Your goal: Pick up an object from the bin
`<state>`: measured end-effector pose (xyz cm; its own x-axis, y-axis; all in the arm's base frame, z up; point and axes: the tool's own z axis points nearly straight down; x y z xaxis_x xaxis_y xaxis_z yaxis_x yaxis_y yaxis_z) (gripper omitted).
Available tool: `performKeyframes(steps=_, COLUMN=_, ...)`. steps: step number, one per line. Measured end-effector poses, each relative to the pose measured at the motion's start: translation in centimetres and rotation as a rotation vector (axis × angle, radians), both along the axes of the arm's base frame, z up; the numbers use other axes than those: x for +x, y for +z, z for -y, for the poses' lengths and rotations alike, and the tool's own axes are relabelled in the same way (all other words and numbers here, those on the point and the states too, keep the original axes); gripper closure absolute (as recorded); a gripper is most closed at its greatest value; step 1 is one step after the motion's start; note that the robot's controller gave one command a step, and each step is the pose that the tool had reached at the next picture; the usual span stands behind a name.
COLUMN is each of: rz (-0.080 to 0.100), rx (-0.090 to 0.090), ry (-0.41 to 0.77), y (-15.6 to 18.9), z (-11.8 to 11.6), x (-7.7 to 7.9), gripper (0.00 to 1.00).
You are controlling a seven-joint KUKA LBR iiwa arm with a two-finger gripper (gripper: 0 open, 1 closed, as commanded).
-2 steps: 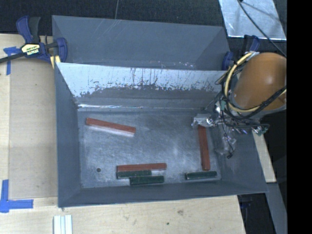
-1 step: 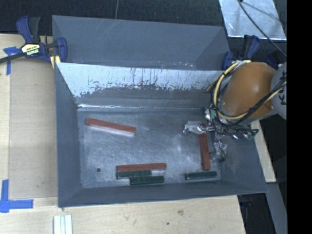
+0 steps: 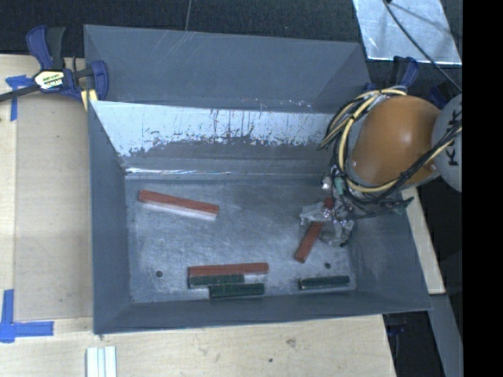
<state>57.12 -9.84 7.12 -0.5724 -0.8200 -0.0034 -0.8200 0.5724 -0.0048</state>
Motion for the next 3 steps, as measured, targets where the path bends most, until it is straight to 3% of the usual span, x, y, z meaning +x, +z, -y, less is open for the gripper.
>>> performKeyframes(steps=3, rz=-0.003, rx=0.001, ry=-0.002, y=0.24, z=-0.01, x=-0.06, gripper=1.00)
